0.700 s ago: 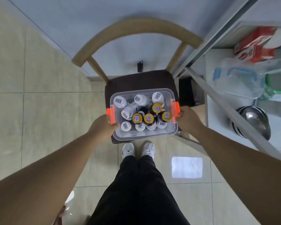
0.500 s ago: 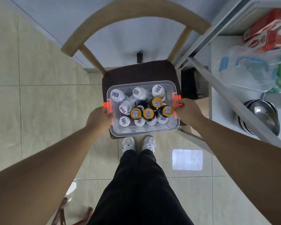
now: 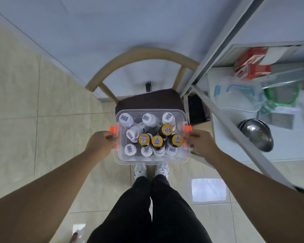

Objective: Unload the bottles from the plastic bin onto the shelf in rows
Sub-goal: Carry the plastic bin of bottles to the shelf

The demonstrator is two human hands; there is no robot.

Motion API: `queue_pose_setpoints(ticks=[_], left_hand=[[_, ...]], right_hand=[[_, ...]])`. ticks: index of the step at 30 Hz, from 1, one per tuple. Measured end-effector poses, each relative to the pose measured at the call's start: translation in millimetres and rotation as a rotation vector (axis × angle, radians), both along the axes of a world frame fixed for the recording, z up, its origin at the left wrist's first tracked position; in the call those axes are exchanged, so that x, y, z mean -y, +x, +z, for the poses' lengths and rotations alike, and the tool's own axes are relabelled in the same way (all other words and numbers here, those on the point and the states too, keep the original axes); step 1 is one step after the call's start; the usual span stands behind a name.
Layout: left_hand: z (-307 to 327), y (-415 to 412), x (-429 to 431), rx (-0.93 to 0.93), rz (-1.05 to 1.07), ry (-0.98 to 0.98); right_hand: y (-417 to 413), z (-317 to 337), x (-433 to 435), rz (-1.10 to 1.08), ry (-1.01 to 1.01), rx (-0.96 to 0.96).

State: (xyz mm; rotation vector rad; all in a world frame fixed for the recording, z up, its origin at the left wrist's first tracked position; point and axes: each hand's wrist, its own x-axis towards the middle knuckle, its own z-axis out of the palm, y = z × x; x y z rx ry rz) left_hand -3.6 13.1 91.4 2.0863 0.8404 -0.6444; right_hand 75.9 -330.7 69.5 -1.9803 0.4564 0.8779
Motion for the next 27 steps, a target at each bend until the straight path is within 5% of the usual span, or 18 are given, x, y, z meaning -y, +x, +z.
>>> queue_pose_setpoints(ticks=[14,27], left_hand=[[112.7,-1.4,-25.8,0.150,-0.371,-0.250],[150.8,-49.1,70.6,0.200,-0.865,-0.202]], right_hand=[[-124.8,110.8,7.9,-0.417,0.153,0.105],[-308.9,156.4,68.7,-0.791,0.188,0.202]])
